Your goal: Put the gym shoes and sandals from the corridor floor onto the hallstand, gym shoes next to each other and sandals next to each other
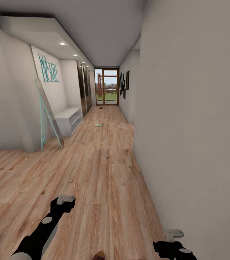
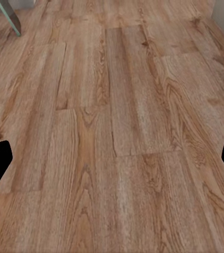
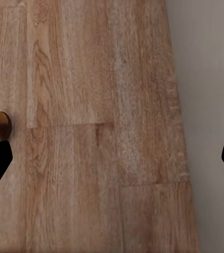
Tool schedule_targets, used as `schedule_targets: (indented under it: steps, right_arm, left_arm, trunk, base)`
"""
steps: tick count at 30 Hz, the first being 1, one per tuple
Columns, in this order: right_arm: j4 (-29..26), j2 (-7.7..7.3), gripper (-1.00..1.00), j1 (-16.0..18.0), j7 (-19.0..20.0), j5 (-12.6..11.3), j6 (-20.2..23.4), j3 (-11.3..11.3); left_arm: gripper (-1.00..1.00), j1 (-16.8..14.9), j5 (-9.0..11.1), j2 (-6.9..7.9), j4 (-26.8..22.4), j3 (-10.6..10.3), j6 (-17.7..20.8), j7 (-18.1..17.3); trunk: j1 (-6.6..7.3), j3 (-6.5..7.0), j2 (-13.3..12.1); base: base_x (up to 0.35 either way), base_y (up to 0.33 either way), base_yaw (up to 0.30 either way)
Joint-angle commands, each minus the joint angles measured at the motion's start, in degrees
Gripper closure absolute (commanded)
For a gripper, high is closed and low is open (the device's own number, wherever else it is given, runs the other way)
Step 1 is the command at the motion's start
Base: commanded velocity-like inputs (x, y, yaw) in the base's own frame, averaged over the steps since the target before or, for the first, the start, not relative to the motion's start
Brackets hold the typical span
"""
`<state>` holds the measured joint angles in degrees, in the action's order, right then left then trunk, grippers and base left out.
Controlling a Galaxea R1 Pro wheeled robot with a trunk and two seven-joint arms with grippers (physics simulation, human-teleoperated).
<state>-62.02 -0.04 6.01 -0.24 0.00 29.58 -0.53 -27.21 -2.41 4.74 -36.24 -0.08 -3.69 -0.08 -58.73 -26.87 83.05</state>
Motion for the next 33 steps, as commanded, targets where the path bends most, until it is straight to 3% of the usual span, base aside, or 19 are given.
schedule_targets:
  steps: [1, 19, 33]
  right_arm:
    - [-0.1, 0.01, -1.0, 0.0, 0.0, 0.0, 0.3, 0.0]
    - [-0.2, -0.12, -1.0, 0.0, 0.0, -0.2, 0.3, -0.1]
    - [-0.4, -0.05, -1.0, 0.0, 0.0, 0.1, 0.3, 0.0]
  left_arm:
    - [-1.0, 0.0, -0.3, 0.01, 0.0, 0.0, -0.2, 0.0]
    - [-1.0, 0.0, -0.3, -0.02, 0.3, -0.1, -0.3, 0.0]
    - [-1.0, 0.1, -0.3, -0.08, 0.3, -0.2, -0.4, 0.0]
  trunk:
    - [0.0, -0.06, 0.0]
    - [0.0, -0.06, 0.0]
    - [0.0, -0.06, 0.0]
  base:
    - [0.01, 0.002, 0.0]
    - [0.001, 0.0, -0.006]
    - [0.0, 0.0, -0.139]
